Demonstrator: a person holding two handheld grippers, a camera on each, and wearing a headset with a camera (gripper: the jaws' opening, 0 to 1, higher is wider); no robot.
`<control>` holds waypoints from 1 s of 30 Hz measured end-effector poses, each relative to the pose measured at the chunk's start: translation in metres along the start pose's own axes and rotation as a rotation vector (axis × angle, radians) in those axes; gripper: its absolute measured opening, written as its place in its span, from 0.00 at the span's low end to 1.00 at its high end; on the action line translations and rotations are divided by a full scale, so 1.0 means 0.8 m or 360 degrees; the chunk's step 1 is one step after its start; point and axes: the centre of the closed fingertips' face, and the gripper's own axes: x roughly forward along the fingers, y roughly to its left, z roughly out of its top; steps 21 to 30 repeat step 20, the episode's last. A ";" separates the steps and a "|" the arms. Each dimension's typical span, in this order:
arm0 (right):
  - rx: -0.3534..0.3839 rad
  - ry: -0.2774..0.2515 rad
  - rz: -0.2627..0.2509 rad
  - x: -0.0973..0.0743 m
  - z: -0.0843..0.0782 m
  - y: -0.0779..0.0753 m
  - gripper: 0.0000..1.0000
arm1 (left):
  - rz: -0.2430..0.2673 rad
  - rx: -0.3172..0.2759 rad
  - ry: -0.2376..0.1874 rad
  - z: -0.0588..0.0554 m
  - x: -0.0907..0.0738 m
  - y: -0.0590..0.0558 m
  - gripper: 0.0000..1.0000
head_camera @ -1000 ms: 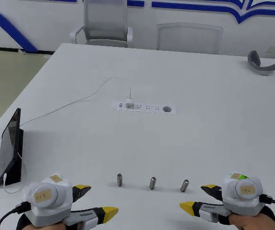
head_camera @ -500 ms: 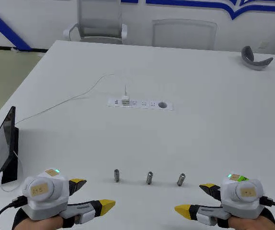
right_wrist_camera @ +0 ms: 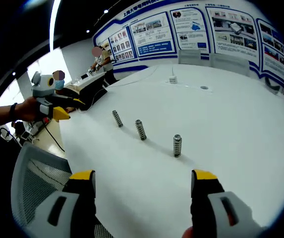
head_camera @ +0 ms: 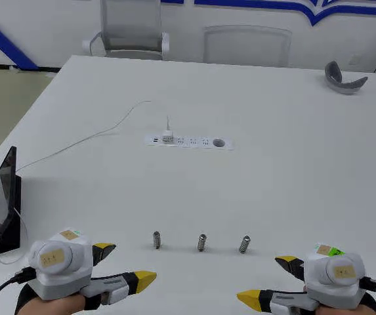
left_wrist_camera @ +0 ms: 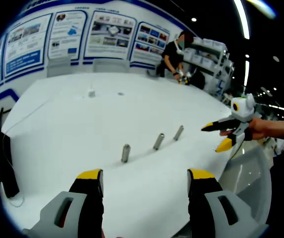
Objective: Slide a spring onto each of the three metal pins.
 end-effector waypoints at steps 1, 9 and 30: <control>0.0003 -0.0001 0.0001 -0.001 0.000 0.000 0.81 | 0.0001 -0.0001 -0.0001 0.000 0.000 0.000 0.70; 0.0002 0.0023 0.0006 -0.002 -0.009 0.004 0.82 | -0.0002 -0.0004 0.0000 -0.001 0.000 0.001 0.70; 0.0007 0.0032 0.0006 -0.002 -0.012 0.007 0.83 | 0.0000 -0.0003 0.0008 -0.005 -0.002 0.001 0.71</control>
